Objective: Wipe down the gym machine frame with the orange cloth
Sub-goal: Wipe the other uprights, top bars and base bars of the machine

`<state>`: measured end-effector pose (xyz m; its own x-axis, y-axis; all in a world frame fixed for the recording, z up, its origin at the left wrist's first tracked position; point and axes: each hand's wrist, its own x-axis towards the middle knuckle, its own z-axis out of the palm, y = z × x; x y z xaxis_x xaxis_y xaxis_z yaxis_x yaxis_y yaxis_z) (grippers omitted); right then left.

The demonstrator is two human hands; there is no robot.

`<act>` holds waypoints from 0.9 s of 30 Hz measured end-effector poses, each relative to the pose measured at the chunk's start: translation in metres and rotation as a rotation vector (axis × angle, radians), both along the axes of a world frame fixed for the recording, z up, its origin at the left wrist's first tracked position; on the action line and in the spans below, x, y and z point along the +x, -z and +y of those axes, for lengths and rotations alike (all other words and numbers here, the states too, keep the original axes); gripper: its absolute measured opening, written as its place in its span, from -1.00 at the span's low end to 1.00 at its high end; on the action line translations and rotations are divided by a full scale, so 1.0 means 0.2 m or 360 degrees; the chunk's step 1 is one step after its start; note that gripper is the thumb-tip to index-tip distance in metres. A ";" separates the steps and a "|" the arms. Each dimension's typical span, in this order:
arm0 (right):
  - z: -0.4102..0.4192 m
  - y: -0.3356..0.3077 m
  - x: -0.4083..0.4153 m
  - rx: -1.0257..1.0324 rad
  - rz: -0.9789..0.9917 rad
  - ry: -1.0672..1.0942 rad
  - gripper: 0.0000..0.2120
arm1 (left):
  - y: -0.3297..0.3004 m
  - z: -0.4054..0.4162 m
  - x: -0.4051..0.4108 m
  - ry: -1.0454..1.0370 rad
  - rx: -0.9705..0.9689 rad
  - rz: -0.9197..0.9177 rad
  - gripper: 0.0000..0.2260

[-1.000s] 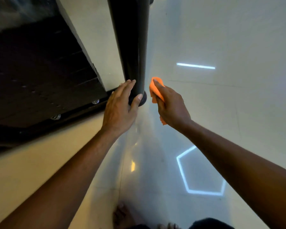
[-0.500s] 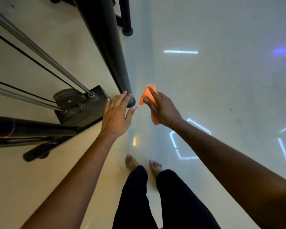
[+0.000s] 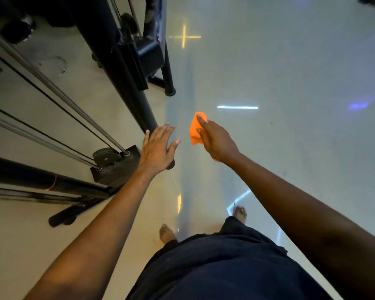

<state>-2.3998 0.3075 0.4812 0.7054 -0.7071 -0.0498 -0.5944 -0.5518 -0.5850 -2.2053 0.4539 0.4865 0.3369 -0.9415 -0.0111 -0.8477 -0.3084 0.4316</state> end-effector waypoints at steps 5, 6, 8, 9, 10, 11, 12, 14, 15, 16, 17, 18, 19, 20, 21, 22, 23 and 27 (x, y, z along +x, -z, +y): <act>-0.37 -0.16 -0.12 -0.0096 -0.0036 -0.0205 -0.49 | -0.10 -0.32 -0.17 -0.0195 -0.0070 -0.0090 -0.49; -0.45 -0.20 -0.14 -0.0107 -0.0059 -0.0245 -0.49 | -0.12 -0.37 -0.20 -0.0248 -0.0098 -0.0122 -0.48; -0.60 -0.29 -0.14 -0.0129 -0.0093 -0.0331 -0.49 | -0.18 -0.47 -0.25 -0.0347 -0.0146 -0.0194 -0.48; -0.67 -0.34 -0.13 -0.0141 -0.0104 -0.0372 -0.49 | -0.21 -0.51 -0.26 -0.0401 -0.0168 -0.0225 -0.48; -0.74 -0.38 -0.12 -0.0153 -0.0121 -0.0418 -0.49 | -0.24 -0.55 -0.28 -0.0463 -0.0198 -0.0249 -0.48; -0.80 -0.43 -0.10 -0.0162 -0.0146 -0.0462 -0.49 | -0.27 -0.57 -0.28 -0.0523 -0.0233 -0.0266 -0.48; -0.85 -0.47 -0.07 -0.0172 -0.0179 -0.0507 -0.49 | -0.31 -0.60 -0.29 -0.0581 -0.0269 -0.0284 -0.48; -0.94 -0.56 0.00 -0.0194 -0.0252 -0.0596 -0.50 | -0.37 -0.65 -0.27 -0.0685 -0.0330 -0.0348 -0.48; -0.99 -0.60 0.05 -0.0208 -0.0295 -0.0636 -0.51 | -0.40 -0.67 -0.25 -0.0723 -0.0355 -0.0389 -0.48; -1.02 -0.63 0.10 -0.0218 -0.0334 -0.0671 -0.51 | -0.43 -0.69 -0.23 -0.0758 -0.0374 -0.0428 -0.47; -1.05 -0.67 0.16 -0.0223 -0.0366 -0.0707 -0.51 | -0.46 -0.71 -0.21 -0.0797 -0.0393 -0.0465 -0.47; -1.08 -0.69 0.22 -0.0231 -0.0395 -0.0747 -0.51 | -0.49 -0.73 -0.17 -0.0837 -0.0414 -0.0498 -0.47; -1.10 -0.72 0.29 -0.0243 -0.0422 -0.0792 -0.51 | -0.52 -0.74 -0.13 -0.0875 -0.0433 -0.0530 -0.47; -1.11 -0.76 0.36 -0.0253 -0.0442 -0.0833 -0.51 | -0.55 -0.75 -0.08 -0.0907 -0.0449 -0.0567 -0.47; -1.13 -0.79 0.43 -0.0261 -0.0455 -0.0876 -0.50 | -0.57 -0.76 -0.03 -0.0935 -0.0466 -0.0613 -0.48; -1.14 -0.82 0.49 -0.0281 -0.0470 -0.0926 -0.50 | -0.59 -0.77 0.02 -0.0959 -0.0483 -0.0667 -0.49; -1.16 -0.85 0.56 -0.0314 -0.0492 -0.0978 -0.49 | -0.61 -0.79 0.07 -0.0981 -0.0496 -0.0714 -0.50; -1.22 -0.88 0.86 -0.0499 -0.0473 -0.1165 -0.46 | -0.63 -0.84 0.23 -0.1075 -0.0500 -0.0906 -0.54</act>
